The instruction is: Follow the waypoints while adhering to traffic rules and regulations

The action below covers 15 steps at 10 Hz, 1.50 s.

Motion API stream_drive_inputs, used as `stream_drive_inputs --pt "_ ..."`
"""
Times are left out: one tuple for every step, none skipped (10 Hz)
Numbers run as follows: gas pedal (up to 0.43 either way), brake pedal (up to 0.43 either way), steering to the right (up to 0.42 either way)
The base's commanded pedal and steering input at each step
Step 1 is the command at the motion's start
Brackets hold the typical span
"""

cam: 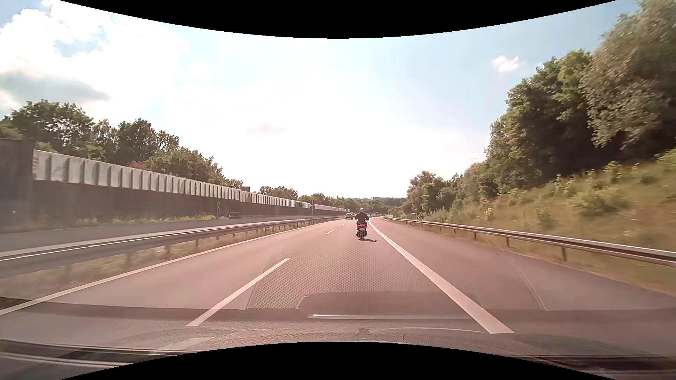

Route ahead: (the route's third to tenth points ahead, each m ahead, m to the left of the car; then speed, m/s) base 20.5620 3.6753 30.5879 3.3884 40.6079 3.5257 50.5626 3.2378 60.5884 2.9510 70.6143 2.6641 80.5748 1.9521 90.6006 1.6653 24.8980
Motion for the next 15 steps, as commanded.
stream_drive_inputs --pt "0.228 0.012 0.002" --pt "0.228 0.012 0.002" --pt "0.24 0.012 0.002" --pt "0.24 0.012 0.002" --pt "0.24 0.012 0.003" --pt "0.24 0.012 0.003" --pt "0.24 0.012 0.003" --pt "0.24 0.012 0.002" --pt "0.24 0.012 0.002" --pt "0.24 0.012 0.003" --pt "0.228 0.012 0.004" --pt "0.189 0.012 0.004" --pt "0.15 0.012 0.005" --pt "0.13 0.012 0.006" --pt "0.13 0.012 0.006"
